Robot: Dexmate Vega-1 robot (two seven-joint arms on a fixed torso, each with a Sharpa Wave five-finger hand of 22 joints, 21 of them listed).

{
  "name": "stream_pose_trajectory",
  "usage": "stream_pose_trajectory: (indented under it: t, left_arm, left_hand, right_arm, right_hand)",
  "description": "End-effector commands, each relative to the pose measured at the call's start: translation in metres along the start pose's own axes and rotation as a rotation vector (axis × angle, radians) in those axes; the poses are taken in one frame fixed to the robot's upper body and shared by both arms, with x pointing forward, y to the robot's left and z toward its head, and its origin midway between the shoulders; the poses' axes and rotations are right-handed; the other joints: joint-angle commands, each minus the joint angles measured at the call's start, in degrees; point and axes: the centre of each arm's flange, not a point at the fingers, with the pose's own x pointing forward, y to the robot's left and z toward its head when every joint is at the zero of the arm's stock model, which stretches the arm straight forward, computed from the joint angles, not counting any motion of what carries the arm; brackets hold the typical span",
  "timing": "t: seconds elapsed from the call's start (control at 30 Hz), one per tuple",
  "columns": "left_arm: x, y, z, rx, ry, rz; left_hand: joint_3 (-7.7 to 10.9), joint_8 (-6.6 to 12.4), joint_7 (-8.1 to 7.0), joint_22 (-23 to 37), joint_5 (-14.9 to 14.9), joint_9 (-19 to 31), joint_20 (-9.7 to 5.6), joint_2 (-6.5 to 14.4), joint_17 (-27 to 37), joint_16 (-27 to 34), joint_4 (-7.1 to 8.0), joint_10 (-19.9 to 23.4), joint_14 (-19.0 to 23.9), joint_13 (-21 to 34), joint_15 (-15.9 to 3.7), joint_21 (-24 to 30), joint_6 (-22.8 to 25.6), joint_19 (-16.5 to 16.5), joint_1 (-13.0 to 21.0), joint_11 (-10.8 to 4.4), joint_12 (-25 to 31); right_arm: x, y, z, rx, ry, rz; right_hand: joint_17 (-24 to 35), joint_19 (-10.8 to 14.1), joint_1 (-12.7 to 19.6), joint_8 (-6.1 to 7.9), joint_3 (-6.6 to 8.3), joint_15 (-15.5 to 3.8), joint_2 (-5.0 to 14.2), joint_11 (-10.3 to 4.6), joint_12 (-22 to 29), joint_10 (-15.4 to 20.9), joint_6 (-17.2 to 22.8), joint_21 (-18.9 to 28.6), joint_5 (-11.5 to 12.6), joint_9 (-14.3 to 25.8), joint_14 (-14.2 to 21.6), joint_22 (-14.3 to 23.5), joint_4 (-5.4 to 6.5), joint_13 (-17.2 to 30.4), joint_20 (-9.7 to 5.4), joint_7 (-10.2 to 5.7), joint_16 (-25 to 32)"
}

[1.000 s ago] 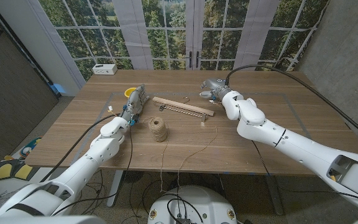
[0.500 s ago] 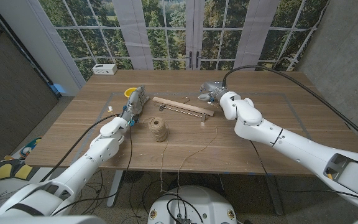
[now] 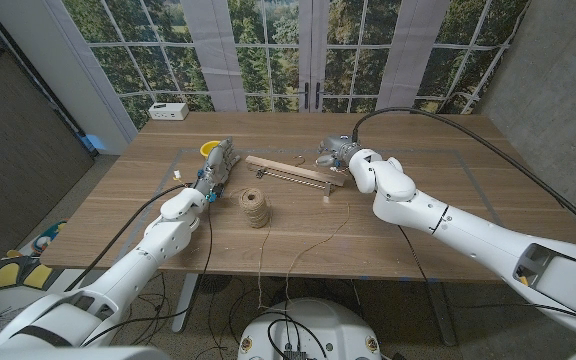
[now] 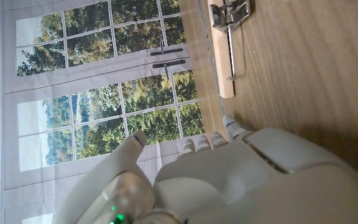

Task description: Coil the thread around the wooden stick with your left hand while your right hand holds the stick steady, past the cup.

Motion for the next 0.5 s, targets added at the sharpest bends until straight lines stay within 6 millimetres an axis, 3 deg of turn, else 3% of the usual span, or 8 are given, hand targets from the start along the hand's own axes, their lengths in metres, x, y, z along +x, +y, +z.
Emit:
stream_pose_trajectory:
  t: [0.03,0.5]
  left_arm:
    - [0.001,0.003,-0.003,-0.004,0.005,-0.006]
    - [0.004,0.005,-0.003,-0.006,0.005,-0.003]
  left_hand:
    - [0.35,0.04,0.32,0.2,0.1,0.3,0.37,2.2,0.3,0.1,-0.04,-4.8,-5.1,0.3,0.25,-0.4,-2.7,-0.2,0.4,0.33,0.2]
    - [0.29,0.03,0.32,0.3,0.1,0.3,0.38,2.0,0.3,0.1,0.01,-4.7,-5.1,0.3,0.22,-0.5,-2.7,-0.2,0.3,0.32,0.2]
  right_arm:
    - [0.005,0.009,0.006,-0.01,-0.008,0.044]
    - [0.011,0.019,0.009,-0.023,-0.001,0.073]
  right_hand:
    - [0.1,0.6,0.3,-0.15,-0.36,-2.68,-0.23,-0.1,-0.2,0.1,0.2,-0.1,0.5,0.3,0.0,0.3,-0.17,0.1,0.05,0.03,0.2]
    - [0.0,0.7,1.7,-0.37,-0.64,-3.05,-0.45,0.0,-0.3,0.5,0.1,-0.3,0.9,0.3,0.3,0.3,-0.59,0.2,-0.14,-0.14,0.2]
